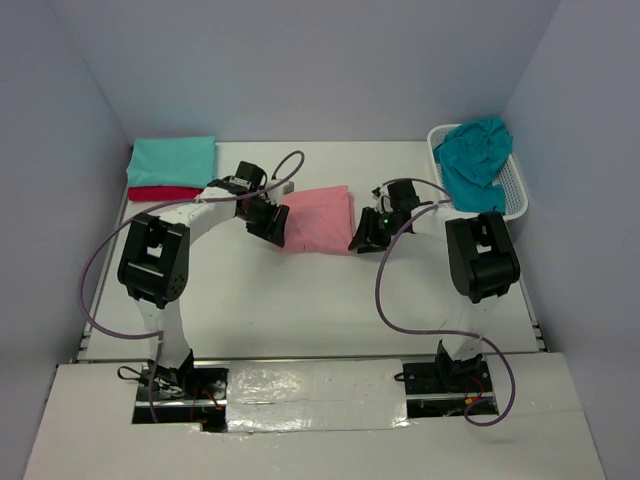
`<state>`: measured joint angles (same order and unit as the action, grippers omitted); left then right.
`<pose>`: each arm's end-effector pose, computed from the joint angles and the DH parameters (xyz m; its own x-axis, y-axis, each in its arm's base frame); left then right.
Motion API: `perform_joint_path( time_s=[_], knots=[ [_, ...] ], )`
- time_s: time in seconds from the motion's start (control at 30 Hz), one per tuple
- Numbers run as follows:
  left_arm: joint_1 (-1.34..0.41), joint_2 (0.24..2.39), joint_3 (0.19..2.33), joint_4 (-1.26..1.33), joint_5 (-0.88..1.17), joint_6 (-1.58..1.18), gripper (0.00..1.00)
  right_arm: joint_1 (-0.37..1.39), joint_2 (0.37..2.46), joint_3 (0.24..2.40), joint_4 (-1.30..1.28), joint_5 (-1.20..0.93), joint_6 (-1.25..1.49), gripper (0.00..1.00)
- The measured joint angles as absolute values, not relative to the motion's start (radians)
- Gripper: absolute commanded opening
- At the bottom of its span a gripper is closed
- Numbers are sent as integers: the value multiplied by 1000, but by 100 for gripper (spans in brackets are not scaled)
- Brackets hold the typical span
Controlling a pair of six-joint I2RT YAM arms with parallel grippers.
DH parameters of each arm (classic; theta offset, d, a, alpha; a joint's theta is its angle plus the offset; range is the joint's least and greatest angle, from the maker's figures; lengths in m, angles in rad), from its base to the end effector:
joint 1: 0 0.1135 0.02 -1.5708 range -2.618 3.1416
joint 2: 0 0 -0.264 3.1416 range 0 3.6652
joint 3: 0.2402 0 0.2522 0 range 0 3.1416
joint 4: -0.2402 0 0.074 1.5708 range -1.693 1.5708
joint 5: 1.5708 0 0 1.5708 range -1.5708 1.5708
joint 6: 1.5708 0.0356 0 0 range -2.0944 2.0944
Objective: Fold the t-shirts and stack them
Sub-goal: Smooth out wrinkles on the folded tshirt
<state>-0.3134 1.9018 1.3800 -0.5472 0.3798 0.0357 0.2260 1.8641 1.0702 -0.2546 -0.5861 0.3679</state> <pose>0.3760 -0.1357 0.1992 -0.8172 0.2997 -0.4923 0.4855 0.8183 -0.3077 0.3489 0.1004 0.1438 -0.9520 0.0886 -0.2931 -0.1213 0.7697 0.6267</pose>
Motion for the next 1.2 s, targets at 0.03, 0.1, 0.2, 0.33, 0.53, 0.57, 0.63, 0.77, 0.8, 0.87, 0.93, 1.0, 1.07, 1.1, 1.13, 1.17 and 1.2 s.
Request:
perform_joint_path(
  time_s=[0.03, 0.1, 0.2, 0.33, 0.53, 0.57, 0.63, 0.77, 0.8, 0.87, 0.93, 1.0, 1.07, 1.1, 1.13, 1.17, 1.2],
  knots=[
    [-319, 1906, 1380, -543, 380, 30, 55, 226, 1869, 1070, -252, -587, 368, 44],
    [-325, 1916, 1380, -534, 381, 22, 41, 226, 1879, 1070, -239, -589, 369, 44],
    [-332, 1932, 1380, -530, 385, 20, 1, 227, 1897, 1074, -223, -601, 377, 34],
    [-332, 1948, 1381, -540, 376, 26, 0, 227, 1922, 1076, -196, -628, 391, 3],
    [-315, 1948, 1383, -572, 337, 85, 0, 218, 1925, 1065, -173, -649, 407, 0],
    [-308, 1948, 1387, -585, 326, 106, 0, 212, 1922, 1053, -171, -651, 407, 0],
    [-295, 1948, 1397, -607, 301, 140, 0, 199, 1914, 1032, -170, -658, 407, 0],
    [-290, 1945, 1404, -630, 282, 210, 0, 187, 1891, 1010, -173, -673, 402, 0],
    [-292, 1945, 1404, -637, 283, 222, 0, 188, 1885, 1008, -172, -676, 401, 0],
    [-293, 1945, 1404, -649, 286, 244, 0, 188, 1878, 1005, -171, -682, 399, 0],
    [-294, 1944, 1402, -659, 287, 262, 18, 189, 1877, 1000, -169, -693, 398, 16],
    [-294, 1941, 1401, -667, 289, 275, 32, 190, 1877, 993, -175, -701, 393, 35],
    [-292, 1936, 1401, -684, 275, 290, 43, 189, 1876, 993, -199, -701, 381, 45],
    [-289, 1934, 1401, -691, 268, 293, 48, 185, 1872, 996, -211, -706, 372, 49],
    [-286, 1932, 1402, -701, 262, 295, 57, 184, 1864, 1002, -229, -700, 362, 51],
    [-281, 1931, 1412, -722, 255, 299, 58, 181, 1854, 1013, -257, -690, 352, 52],
    [-275, 1931, 1429, -744, 251, 303, 60, 176, 1846, 1028, -281, -682, 344, 53]
  ],
)
